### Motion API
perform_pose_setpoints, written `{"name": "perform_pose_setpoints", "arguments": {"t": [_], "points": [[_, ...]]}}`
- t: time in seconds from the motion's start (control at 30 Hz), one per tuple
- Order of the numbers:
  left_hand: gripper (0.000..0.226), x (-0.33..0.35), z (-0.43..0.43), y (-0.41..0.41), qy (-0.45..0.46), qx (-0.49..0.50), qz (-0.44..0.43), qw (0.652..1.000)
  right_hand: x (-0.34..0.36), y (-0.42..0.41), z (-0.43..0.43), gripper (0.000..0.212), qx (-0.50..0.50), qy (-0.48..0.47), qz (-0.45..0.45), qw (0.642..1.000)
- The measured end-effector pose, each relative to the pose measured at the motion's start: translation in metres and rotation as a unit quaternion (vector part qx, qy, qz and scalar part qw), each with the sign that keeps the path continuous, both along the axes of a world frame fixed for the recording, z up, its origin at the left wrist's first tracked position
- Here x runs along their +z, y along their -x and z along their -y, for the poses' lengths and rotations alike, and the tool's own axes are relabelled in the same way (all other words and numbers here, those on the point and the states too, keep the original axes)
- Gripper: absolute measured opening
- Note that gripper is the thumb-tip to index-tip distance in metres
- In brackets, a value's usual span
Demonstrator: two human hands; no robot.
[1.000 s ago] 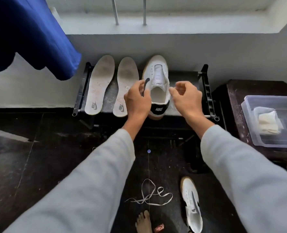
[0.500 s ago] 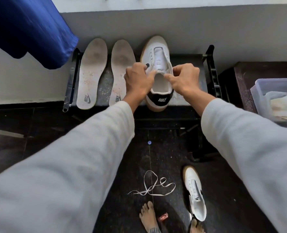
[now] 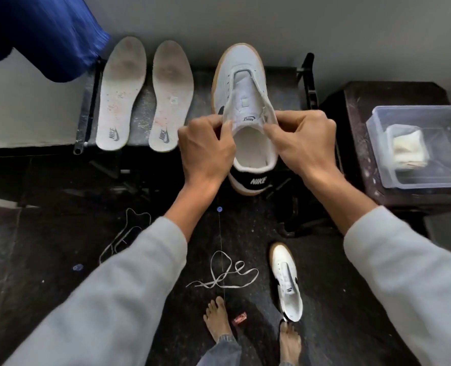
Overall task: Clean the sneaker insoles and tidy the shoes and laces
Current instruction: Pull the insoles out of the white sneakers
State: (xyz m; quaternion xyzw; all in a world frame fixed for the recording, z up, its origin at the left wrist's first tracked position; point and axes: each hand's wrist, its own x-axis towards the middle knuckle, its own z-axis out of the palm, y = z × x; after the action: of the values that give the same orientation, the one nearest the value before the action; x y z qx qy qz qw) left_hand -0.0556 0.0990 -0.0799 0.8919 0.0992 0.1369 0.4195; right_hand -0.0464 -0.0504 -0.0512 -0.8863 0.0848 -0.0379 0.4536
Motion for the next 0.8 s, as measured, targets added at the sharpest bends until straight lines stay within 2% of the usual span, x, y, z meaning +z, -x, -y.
{"name": "perform_pose_setpoints", "arguments": {"t": [0.1,0.3,0.4,0.63,0.8], "points": [[0.031,0.007,0.019,0.056,0.021,0.002,0.0,1.0,0.015,0.057,0.022,0.017,0.011,-0.011,0.016,1.0],[0.014,0.023,0.07,0.179,0.084,0.006,-0.033,0.996,0.016,0.171,0.07,0.023,0.0,-0.033,-0.019,0.999],[0.018,0.013,0.09,0.235,0.089,0.022,-0.07,0.993,0.004,0.225,0.089,0.025,0.0,-0.037,-0.042,0.998],[0.025,-0.043,0.146,0.325,0.08,0.043,-0.161,0.983,-0.057,0.312,0.139,0.03,-0.007,-0.063,-0.16,0.985],[0.021,-0.126,0.171,0.364,0.052,0.068,-0.211,0.974,-0.135,0.34,0.158,0.022,0.035,-0.014,-0.236,0.971]]}}
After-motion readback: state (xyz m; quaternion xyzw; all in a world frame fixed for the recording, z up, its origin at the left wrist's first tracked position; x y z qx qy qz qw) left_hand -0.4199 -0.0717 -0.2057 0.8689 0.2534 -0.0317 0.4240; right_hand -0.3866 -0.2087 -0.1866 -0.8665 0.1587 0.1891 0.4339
